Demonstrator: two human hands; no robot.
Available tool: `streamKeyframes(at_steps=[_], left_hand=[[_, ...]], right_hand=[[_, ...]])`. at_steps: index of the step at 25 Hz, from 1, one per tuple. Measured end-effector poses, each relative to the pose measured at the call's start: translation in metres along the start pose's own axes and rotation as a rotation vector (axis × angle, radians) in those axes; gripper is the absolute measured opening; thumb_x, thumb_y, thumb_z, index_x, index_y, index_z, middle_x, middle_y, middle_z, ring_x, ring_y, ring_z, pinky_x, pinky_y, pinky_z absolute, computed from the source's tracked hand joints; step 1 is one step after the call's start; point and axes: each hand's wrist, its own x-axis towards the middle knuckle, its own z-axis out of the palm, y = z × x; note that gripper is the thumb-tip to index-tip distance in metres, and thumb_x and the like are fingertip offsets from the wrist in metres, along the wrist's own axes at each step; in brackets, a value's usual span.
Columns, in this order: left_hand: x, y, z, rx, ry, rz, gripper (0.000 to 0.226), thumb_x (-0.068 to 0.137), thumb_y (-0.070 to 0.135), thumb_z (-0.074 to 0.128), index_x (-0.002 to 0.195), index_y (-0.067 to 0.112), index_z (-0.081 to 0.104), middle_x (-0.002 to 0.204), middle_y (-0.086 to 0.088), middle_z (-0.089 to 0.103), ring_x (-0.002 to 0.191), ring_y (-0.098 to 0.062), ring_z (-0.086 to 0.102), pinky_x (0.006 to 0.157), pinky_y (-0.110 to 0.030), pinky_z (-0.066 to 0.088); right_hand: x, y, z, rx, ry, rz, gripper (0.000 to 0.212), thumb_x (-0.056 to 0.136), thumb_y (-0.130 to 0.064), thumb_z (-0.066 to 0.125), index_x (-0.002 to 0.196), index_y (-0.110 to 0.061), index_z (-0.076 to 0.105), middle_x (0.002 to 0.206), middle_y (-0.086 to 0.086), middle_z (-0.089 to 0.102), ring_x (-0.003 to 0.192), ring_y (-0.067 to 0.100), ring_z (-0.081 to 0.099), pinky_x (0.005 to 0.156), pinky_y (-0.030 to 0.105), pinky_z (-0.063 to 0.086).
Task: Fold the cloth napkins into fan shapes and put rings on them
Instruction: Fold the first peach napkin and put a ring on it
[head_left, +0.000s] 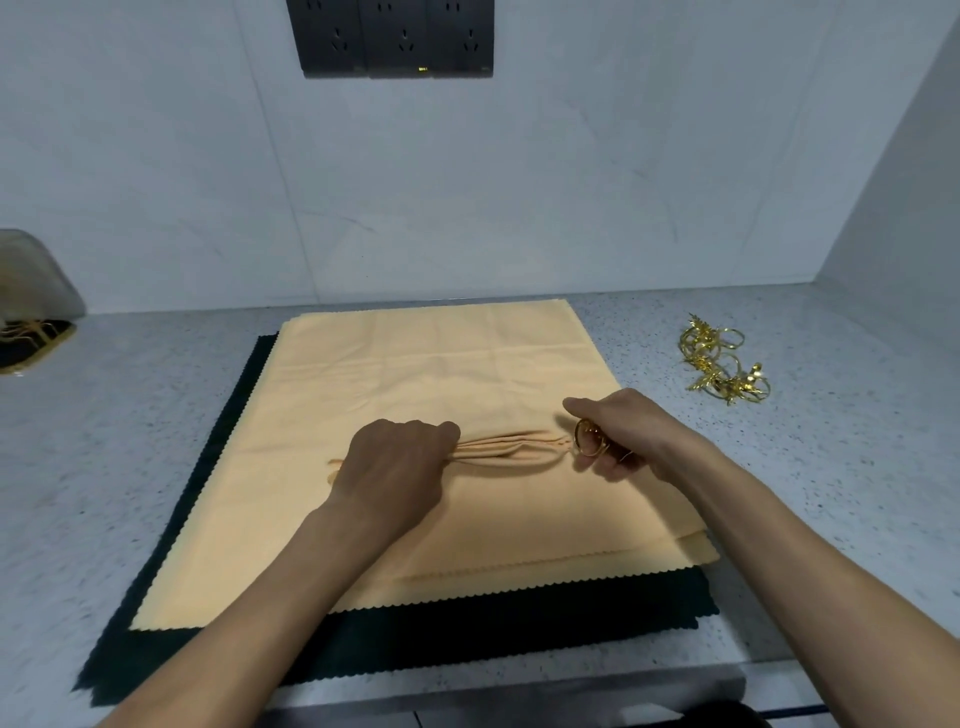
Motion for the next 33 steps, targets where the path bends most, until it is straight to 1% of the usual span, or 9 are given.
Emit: streamKeyframes(at_steps=[3,7,11,14,16,20,27,30,33], left_hand=[[0.000,0.007,0.002,0.027,-0.018,-0.035,0.013,0.092,0.015,0.050,0.103,0.021,0.054,0.092,-0.001,0.067,0.083,-0.030,0.062,0.047,-0.028,0.010],[0.002,0.018,-0.003,0.028,-0.072,-0.041,0.013,0.096,0.016,0.045,0.106,0.023,0.049,0.098,0.000,0.065,0.087,-0.028,0.061,0.051,-0.032,0.018],[0.000,0.015,-0.002,-0.155,-0.059,-0.116,0.007,0.096,0.023,0.046,0.099,0.024,0.051,0.091,0.000,0.060,0.075,-0.027,0.045,0.062,-0.034,0.025],[-0.003,0.003,0.003,-0.228,-0.039,-0.140,0.006,0.095,0.028,0.049,0.094,0.024,0.053,0.075,0.004,0.047,0.073,-0.026,0.042,0.060,-0.034,0.025],[-0.003,0.001,0.002,-0.235,-0.046,-0.132,0.008,0.096,0.030,0.048,0.093,0.024,0.052,0.072,0.005,0.042,0.073,-0.026,0.041,0.060,-0.034,0.025],[-0.003,0.005,-0.002,-0.201,-0.046,-0.111,0.009,0.097,0.031,0.046,0.096,0.025,0.052,0.086,0.000,0.059,0.073,-0.026,0.040,0.061,-0.034,0.026],[-0.003,0.000,-0.006,-0.152,-0.071,-0.050,0.011,0.096,0.025,0.045,0.100,0.026,0.055,0.083,0.003,0.055,0.073,-0.026,0.042,0.062,-0.033,0.028],[0.001,-0.007,-0.006,-0.200,-0.134,0.013,0.012,0.097,0.034,0.050,0.092,0.024,0.055,0.072,0.007,0.042,0.073,-0.023,0.044,0.061,-0.033,0.028],[0.006,-0.013,-0.012,-0.232,-0.203,0.074,0.017,0.094,0.036,0.056,0.082,0.026,0.051,0.071,0.009,0.043,0.076,-0.022,0.047,0.062,-0.032,0.029]], right_hand=[[-0.006,-0.005,0.014,-0.050,-0.025,-0.006,0.041,0.094,-0.046,0.058,0.071,-0.011,0.058,0.070,0.023,0.068,0.042,0.021,0.045,0.045,0.023,0.034],[-0.008,-0.007,0.030,-0.113,-0.016,-0.065,0.049,0.093,-0.058,0.053,0.071,-0.014,0.054,0.062,0.020,0.068,0.037,0.020,0.045,0.043,0.022,0.035],[-0.006,0.010,0.028,-0.290,-0.037,-0.408,0.066,0.090,-0.074,0.034,0.072,-0.012,0.046,0.066,0.000,0.061,0.060,0.017,0.053,0.061,0.032,0.040],[-0.012,0.018,0.008,-0.558,-0.203,-0.547,0.035,0.085,-0.062,0.062,0.102,-0.032,0.065,0.096,-0.016,0.063,0.082,-0.001,0.054,0.072,0.024,0.042],[-0.012,0.023,0.002,-0.732,-0.130,-0.618,0.044,0.083,-0.052,0.072,0.122,-0.034,0.061,0.108,-0.020,0.061,0.091,-0.003,0.050,0.072,0.016,0.037],[-0.010,0.027,0.005,-0.708,0.002,-0.768,0.049,0.081,-0.049,0.075,0.125,-0.033,0.059,0.111,-0.021,0.061,0.091,-0.002,0.048,0.074,0.013,0.035],[-0.022,0.015,0.014,-0.743,-0.003,-0.756,0.046,0.083,-0.042,0.075,0.124,-0.033,0.059,0.102,-0.012,0.058,0.097,0.008,0.048,0.086,0.026,0.040],[-0.020,0.019,0.020,-0.701,-0.016,-0.781,0.042,0.080,-0.039,0.076,0.118,-0.037,0.058,0.102,-0.015,0.058,0.097,0.007,0.050,0.088,0.028,0.041],[-0.019,0.022,0.026,-0.660,-0.035,-0.785,0.041,0.078,-0.039,0.076,0.114,-0.040,0.056,0.103,-0.015,0.060,0.098,0.006,0.049,0.088,0.030,0.042]])
